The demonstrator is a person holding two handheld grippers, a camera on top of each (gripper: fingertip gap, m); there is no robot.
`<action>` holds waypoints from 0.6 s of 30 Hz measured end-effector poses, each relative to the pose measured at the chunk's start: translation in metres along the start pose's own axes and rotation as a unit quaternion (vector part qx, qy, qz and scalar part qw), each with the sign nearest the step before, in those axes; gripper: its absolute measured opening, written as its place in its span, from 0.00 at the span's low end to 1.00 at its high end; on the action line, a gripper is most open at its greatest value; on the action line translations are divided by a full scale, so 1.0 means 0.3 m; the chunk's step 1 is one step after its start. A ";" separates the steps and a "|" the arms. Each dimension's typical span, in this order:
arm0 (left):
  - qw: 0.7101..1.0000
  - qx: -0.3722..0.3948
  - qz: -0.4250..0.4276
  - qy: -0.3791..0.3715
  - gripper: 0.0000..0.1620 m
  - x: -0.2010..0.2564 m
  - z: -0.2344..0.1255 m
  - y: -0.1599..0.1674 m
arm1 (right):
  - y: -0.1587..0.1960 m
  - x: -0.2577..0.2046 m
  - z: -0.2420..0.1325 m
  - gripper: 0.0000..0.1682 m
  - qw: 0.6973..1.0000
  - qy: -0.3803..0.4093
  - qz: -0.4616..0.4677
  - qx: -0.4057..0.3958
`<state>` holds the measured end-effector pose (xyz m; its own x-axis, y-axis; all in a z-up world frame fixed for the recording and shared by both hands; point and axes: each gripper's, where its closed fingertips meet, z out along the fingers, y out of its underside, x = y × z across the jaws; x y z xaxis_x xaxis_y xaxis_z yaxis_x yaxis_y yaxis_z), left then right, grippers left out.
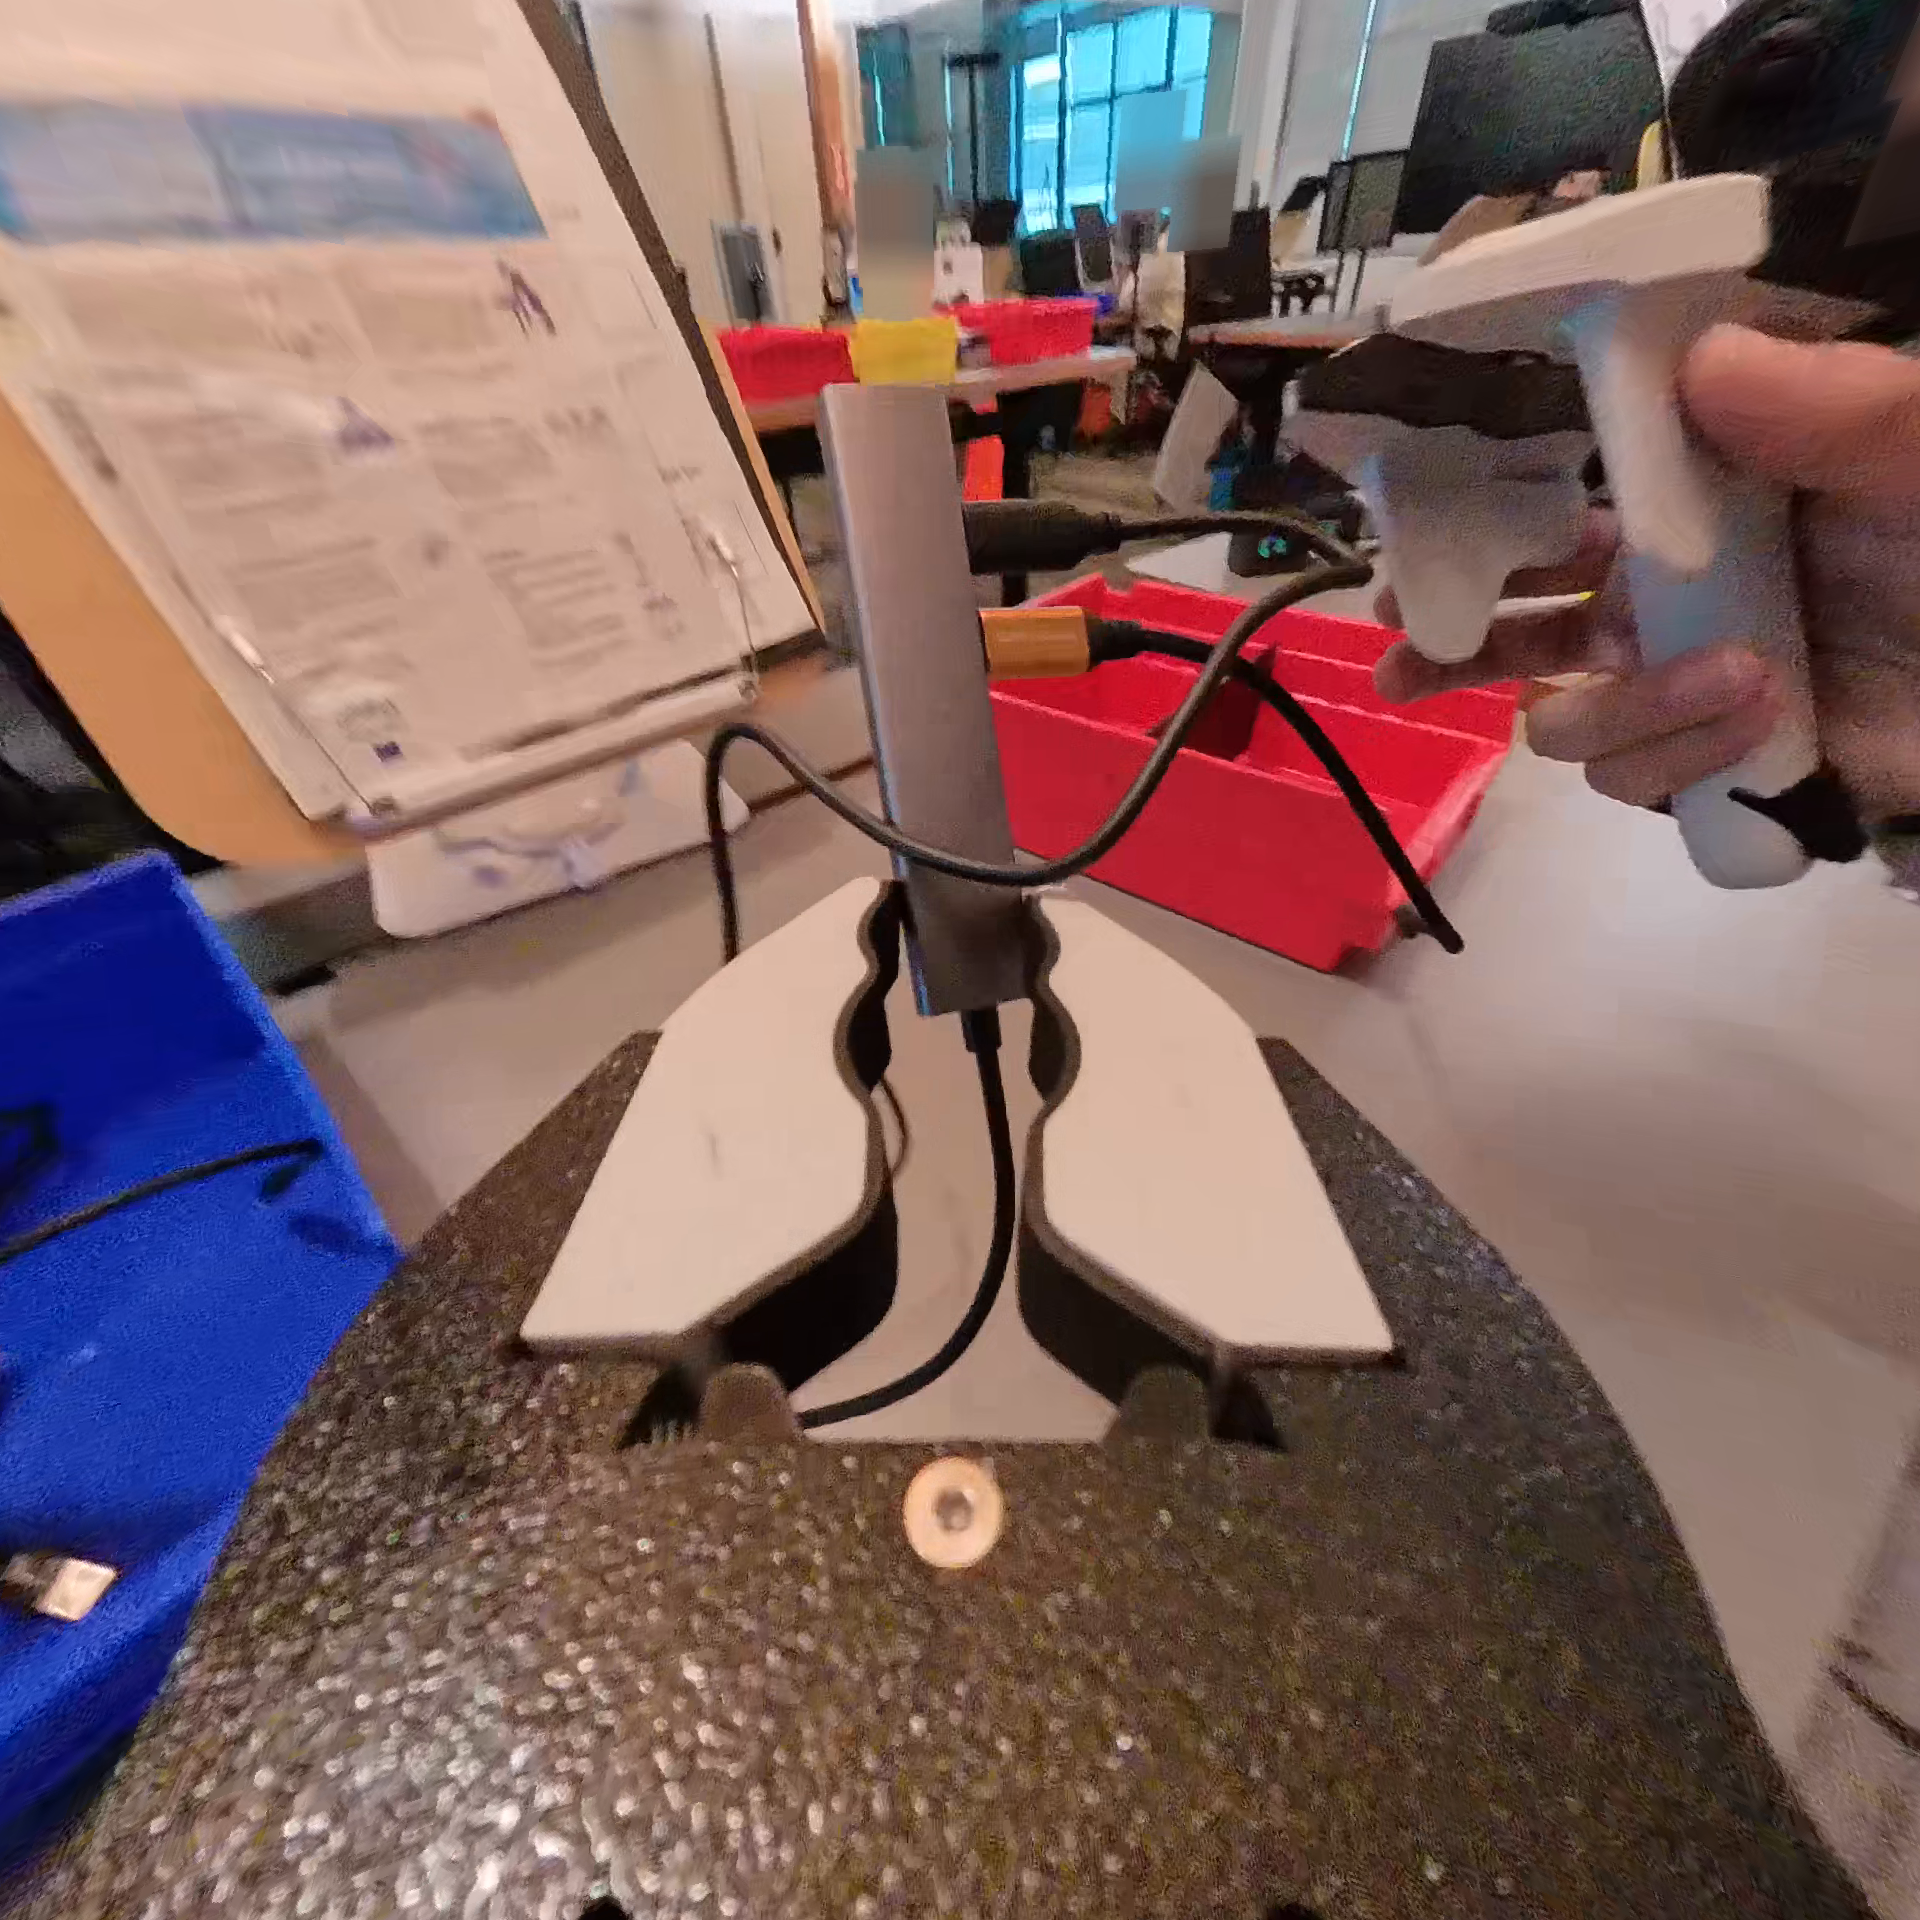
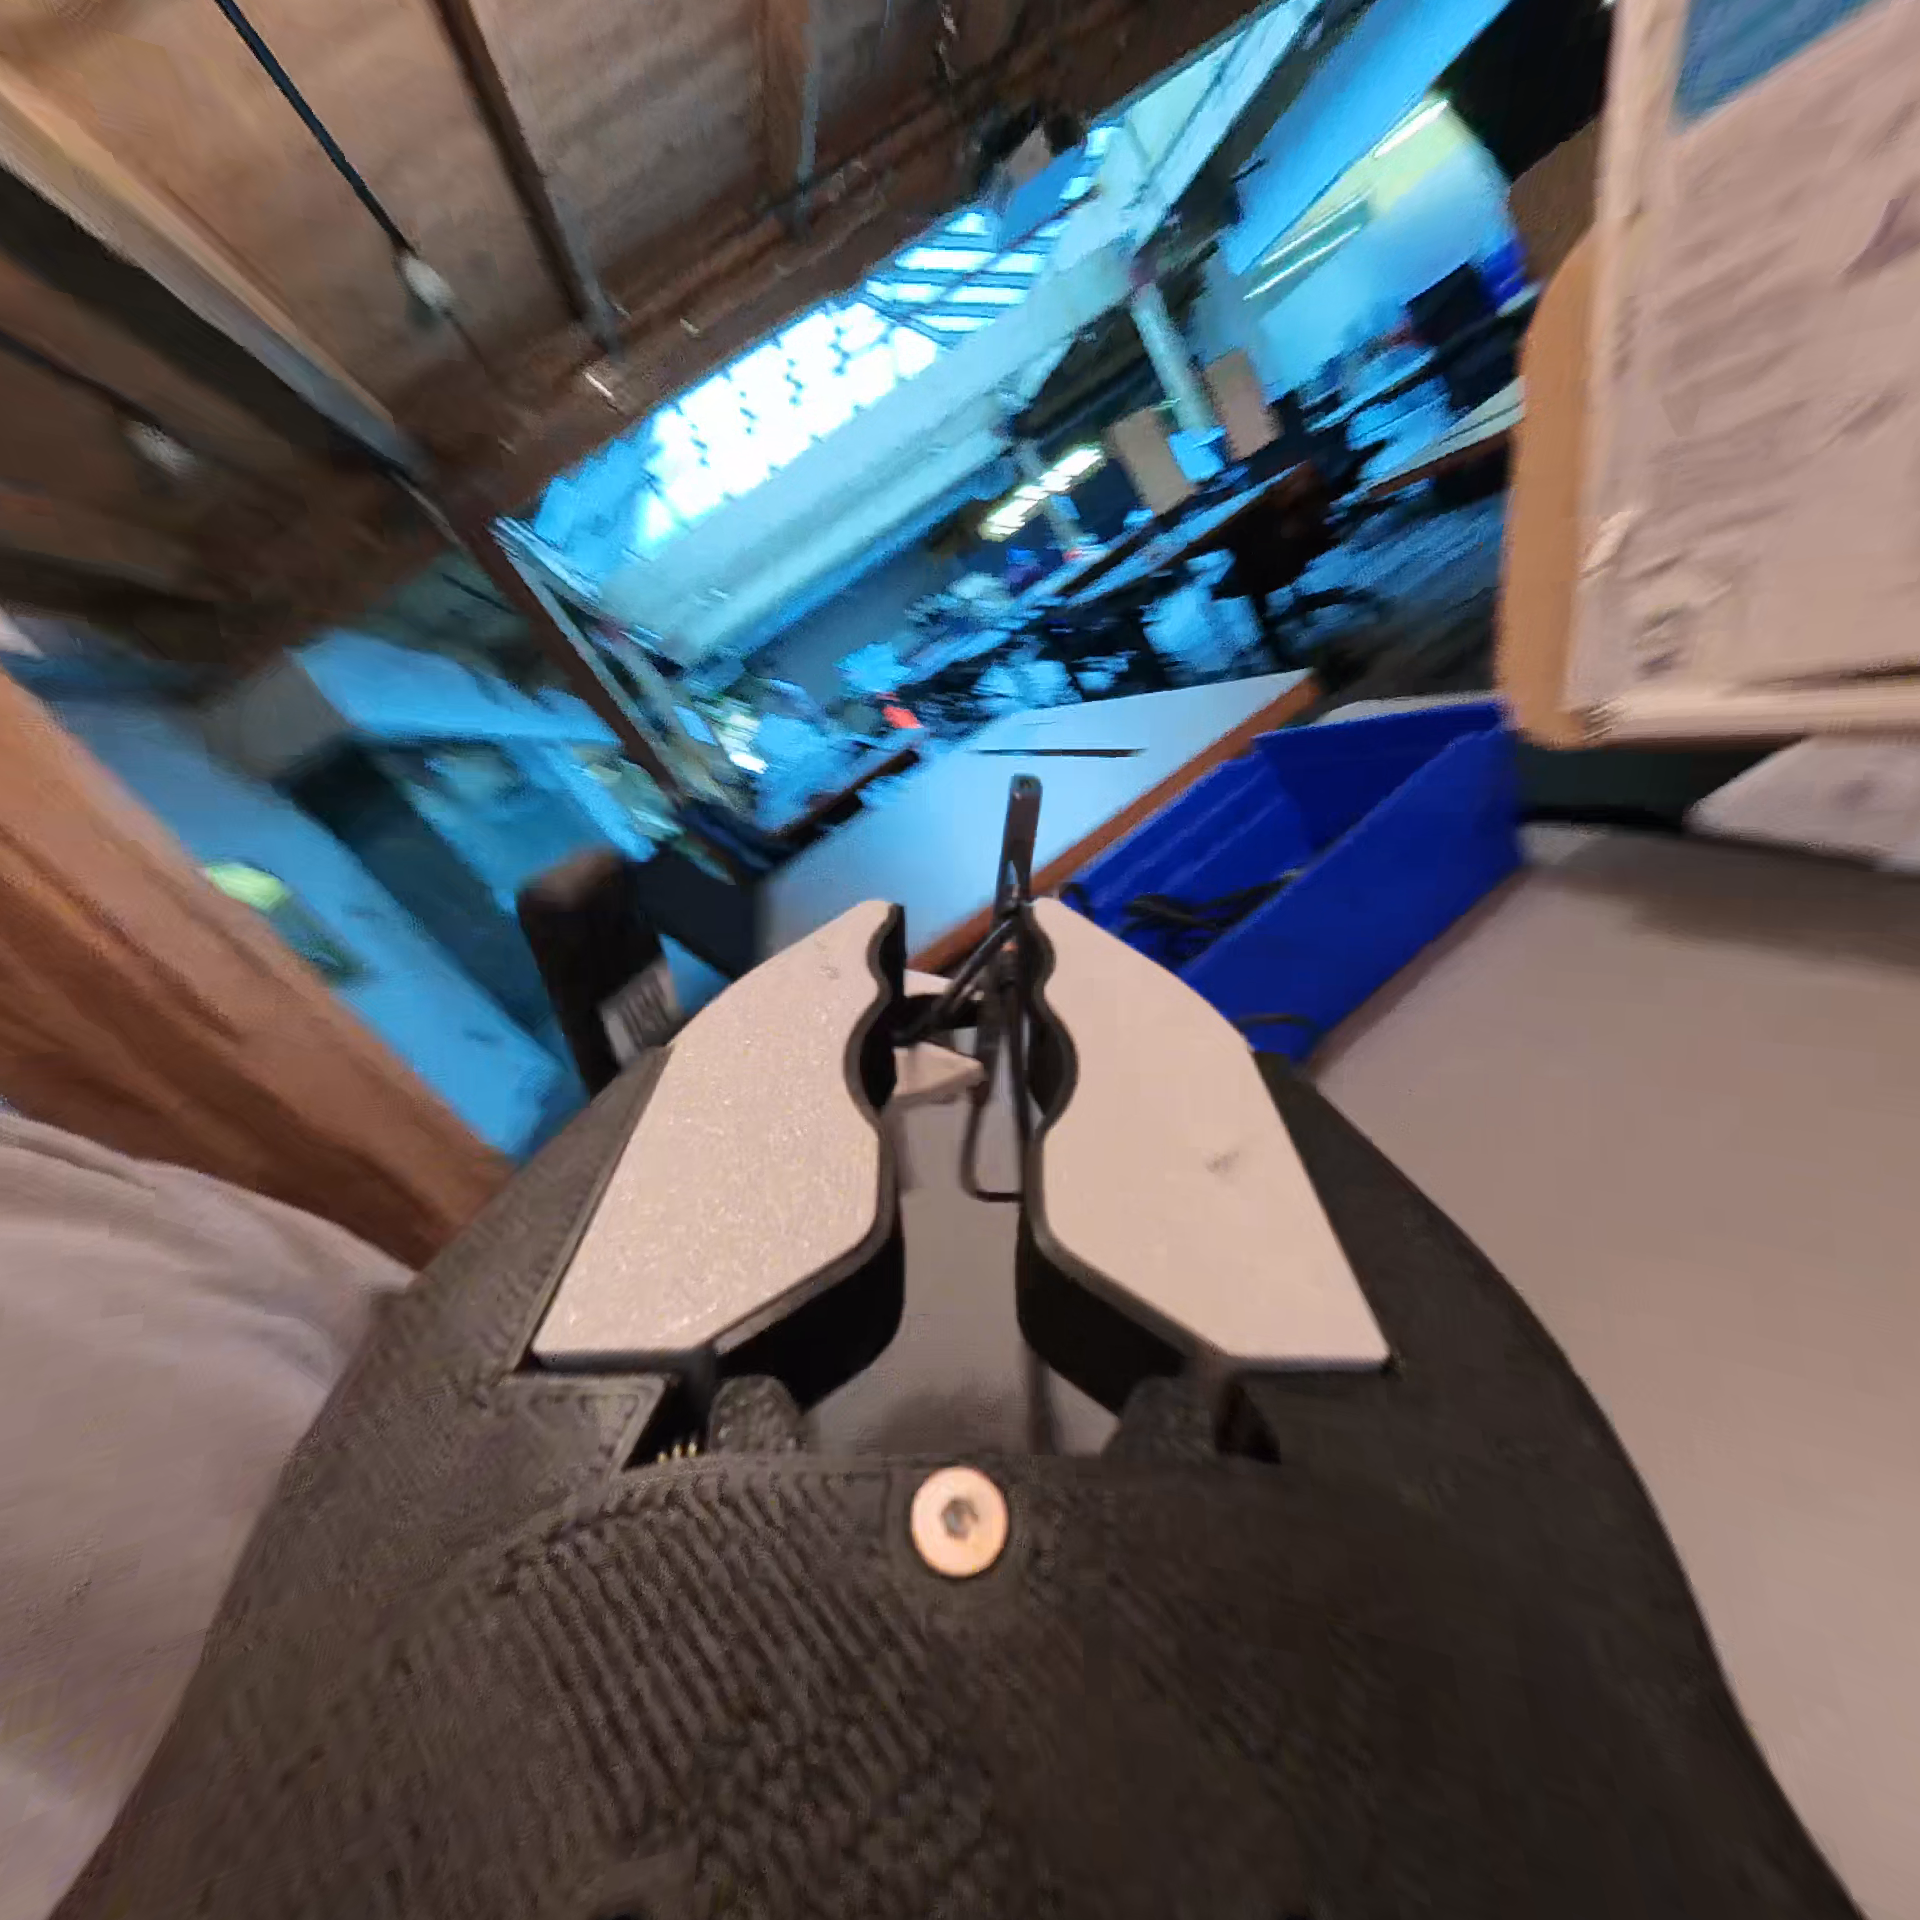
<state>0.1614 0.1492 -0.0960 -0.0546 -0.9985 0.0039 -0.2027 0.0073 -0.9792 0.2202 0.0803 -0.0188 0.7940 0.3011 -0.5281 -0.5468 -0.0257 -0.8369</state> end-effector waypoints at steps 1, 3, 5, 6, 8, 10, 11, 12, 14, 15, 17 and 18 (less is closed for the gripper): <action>0.996 -0.064 -0.040 0.038 0.14 0.003 -0.002 0.040 | 0.008 -0.005 -0.012 0.17 0.998 0.032 -0.061 -0.010; 0.976 -0.178 -0.082 0.099 0.14 0.018 -0.017 0.131 | 0.066 -0.007 -0.007 0.28 0.982 0.084 -0.160 -0.052; 0.957 -0.251 -0.075 0.128 0.13 0.026 -0.024 0.215 | 0.171 0.005 0.026 0.33 0.970 0.089 -0.192 -0.121; 0.946 -0.283 -0.075 0.139 0.13 0.032 -0.026 0.255 | 0.216 0.022 0.043 0.34 0.967 0.091 -0.189 -0.144; 0.944 -0.297 -0.061 0.132 0.13 0.029 -0.010 0.297 | 0.282 0.090 0.064 0.33 0.961 0.117 -0.187 -0.165; 0.946 -0.300 -0.038 0.116 0.13 0.024 -0.001 0.324 | 0.332 0.183 0.058 0.33 0.954 0.157 -0.171 -0.187; 0.951 -0.287 -0.026 0.113 0.13 0.028 0.002 0.319 | 0.349 0.232 0.050 0.33 0.953 0.174 -0.152 -0.194; 0.955 -0.273 -0.020 0.117 0.13 0.039 0.002 0.308 | 0.369 0.270 0.041 0.32 0.956 0.179 -0.115 -0.201; 0.963 -0.231 -0.011 0.136 0.13 0.064 -0.003 0.269 | 0.399 0.308 0.035 0.28 0.967 0.150 -0.021 -0.202; 0.968 -0.210 -0.006 0.140 0.13 0.070 -0.006 0.247 | 0.398 0.316 0.038 0.26 0.973 0.132 0.019 -0.188; 0.970 -0.188 0.008 0.154 0.13 0.082 -0.019 0.223 | 0.392 0.294 0.052 0.23 0.983 0.073 0.079 -0.149; 0.971 -0.181 0.016 0.157 0.12 0.083 -0.021 0.218 | 0.397 0.277 0.057 0.17 0.983 0.045 0.106 -0.143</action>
<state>0.1405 0.1251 -0.1587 -0.3499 -0.9322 0.0926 -0.5239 0.1128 -0.8443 0.2166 0.1187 -0.1599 0.6972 0.1757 -0.6950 -0.6158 -0.3496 -0.7061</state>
